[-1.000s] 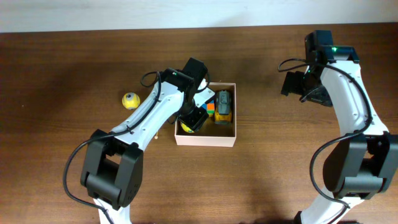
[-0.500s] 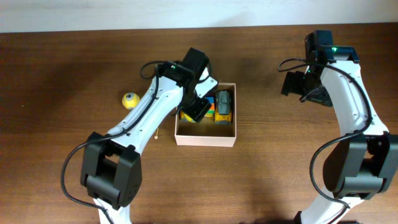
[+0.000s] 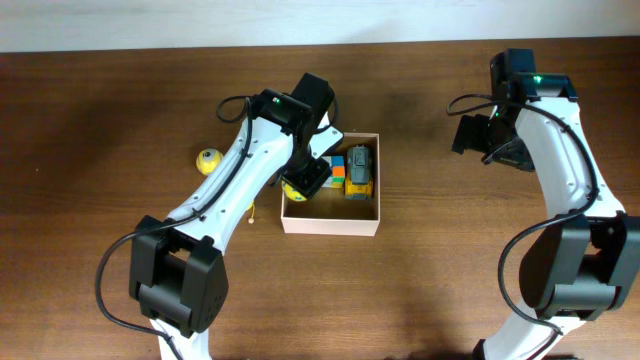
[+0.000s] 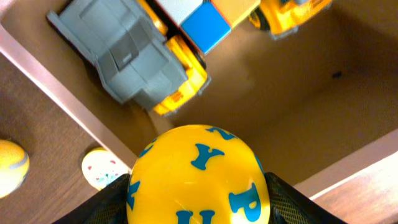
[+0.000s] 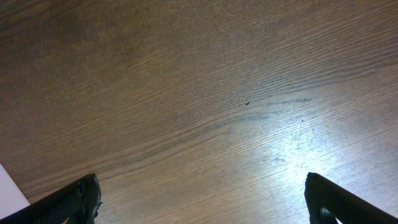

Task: Pack container
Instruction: 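Lower the letter ball into the box's front-left corner and release, then move the left gripper to the yellow-grey face ball and grasp it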

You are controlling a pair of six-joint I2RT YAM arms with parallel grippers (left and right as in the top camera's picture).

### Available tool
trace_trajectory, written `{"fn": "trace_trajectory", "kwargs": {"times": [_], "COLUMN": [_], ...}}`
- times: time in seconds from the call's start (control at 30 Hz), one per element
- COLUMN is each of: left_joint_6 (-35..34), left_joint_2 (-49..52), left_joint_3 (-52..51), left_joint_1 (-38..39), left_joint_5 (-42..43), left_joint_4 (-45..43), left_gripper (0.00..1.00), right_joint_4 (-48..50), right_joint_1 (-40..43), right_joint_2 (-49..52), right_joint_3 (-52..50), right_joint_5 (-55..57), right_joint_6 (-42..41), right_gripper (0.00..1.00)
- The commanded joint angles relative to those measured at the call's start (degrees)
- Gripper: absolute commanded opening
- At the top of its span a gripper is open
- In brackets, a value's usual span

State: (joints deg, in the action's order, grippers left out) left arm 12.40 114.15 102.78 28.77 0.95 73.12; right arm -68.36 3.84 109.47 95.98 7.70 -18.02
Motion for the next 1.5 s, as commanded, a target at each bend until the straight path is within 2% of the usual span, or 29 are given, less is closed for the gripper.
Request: {"fn": "trace_trajectory", "kwargs": {"times": [0.0,0.13,0.7,0.87,1.1,1.3,1.47], "left_joint_6": [-0.55,-0.55,-0.61,-8.9,-20.11,-22.05,-22.05], "left_joint_2": [0.55,0.55,0.52,0.48,0.72,4.31,8.09], "left_joint_3": [0.98,0.98,1.68,8.31,11.76,11.72,11.69], "left_joint_1": [-0.04,-0.04,-0.13,-3.06,-12.66,-18.69,-20.26], "left_joint_5": [-1.25,-1.25,-2.43,-9.33,-9.49,-6.34,-6.4], "left_joint_4": [0.87,1.07,0.17,0.0,-4.22,-5.92,-6.51], "left_gripper": [0.67,0.79,0.81,0.82,0.86,0.86,0.86], "right_joint_4": [0.02,0.02,0.02,0.02,0.02,0.02,0.02], "right_joint_1": [0.26,0.26,0.26,0.26,0.26,0.26,0.26], "right_joint_2": [0.22,0.22,0.22,0.22,0.22,0.22,0.22], "right_joint_3": [-0.09,-0.09,-0.09,-0.09,-0.09,-0.09,-0.09], "right_joint_5": [0.5,0.5,0.5,0.5,0.5,0.5,0.5], "right_joint_6": [-0.44,-0.44,-0.44,-0.44,-0.44,-0.44,-0.44], "right_gripper": [0.99,0.99,0.99,0.99,0.99,0.99,0.99]}}
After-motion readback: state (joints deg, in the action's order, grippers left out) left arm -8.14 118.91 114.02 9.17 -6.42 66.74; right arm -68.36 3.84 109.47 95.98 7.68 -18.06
